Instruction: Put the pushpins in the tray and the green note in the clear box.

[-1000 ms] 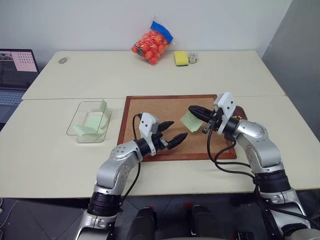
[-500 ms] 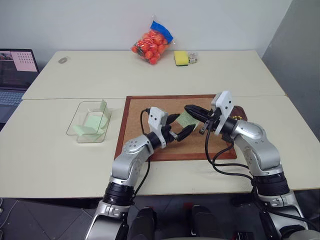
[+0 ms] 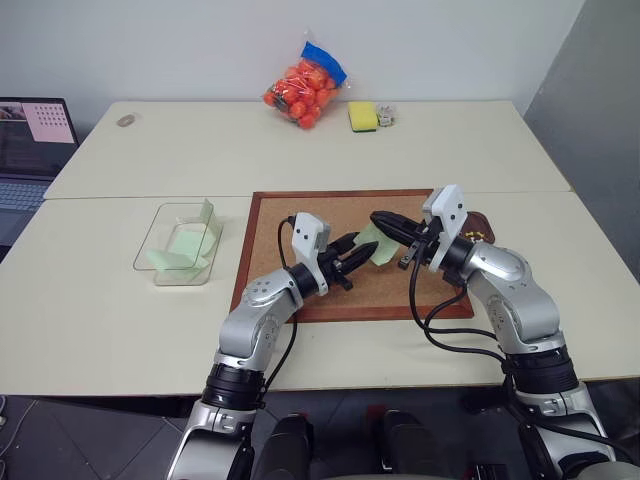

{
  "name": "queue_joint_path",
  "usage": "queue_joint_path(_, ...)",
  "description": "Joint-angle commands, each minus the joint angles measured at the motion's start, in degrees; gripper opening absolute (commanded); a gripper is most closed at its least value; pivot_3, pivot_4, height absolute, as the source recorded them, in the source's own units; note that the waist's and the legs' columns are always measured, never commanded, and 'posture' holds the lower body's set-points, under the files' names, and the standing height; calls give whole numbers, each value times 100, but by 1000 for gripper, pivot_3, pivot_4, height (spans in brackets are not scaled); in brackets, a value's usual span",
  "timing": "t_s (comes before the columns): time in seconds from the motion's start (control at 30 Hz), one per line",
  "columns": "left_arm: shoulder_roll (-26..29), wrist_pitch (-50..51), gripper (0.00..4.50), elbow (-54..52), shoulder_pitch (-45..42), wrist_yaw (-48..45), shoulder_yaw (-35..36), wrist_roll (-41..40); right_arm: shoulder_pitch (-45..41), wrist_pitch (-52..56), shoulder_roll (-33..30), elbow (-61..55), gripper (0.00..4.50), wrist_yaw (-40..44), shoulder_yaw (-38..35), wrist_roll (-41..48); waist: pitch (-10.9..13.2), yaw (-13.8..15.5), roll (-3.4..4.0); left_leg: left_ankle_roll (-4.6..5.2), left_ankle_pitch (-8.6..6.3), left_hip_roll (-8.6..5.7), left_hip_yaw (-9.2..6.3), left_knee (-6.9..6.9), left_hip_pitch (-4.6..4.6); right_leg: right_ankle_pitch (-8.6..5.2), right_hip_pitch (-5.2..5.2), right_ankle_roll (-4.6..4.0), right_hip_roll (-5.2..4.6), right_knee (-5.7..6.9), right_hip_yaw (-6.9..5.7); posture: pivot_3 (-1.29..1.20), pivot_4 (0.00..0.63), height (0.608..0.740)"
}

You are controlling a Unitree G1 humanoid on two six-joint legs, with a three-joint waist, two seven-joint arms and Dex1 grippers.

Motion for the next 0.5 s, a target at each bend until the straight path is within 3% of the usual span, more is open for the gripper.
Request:
queue_joint_path(0.03,-18,-78,1011,-103,-18,-14,-36,-6,-103,-97,8,-101,0,-33,-88,67,0,0,0,0,0,0,0,0,0,0,0,0,0,0,0,0,150,740)
queue_joint_path(0.2,-27,-79,42,-105,-37,0,-33,-21,-103,-100,8,-84,0,-24,-81,65,0,0,0,0,0,0,0,0,0,0,0,0,0,0,0,0,150,740)
queue_joint_path(0.5,1,-7,18,-1,-72,193,-46,112,-96,-52,-18,-168,0,-21,-102,92,0,-1,0,0,0,0,0,0,0,0,0,0,0,0,0,0,150,740)
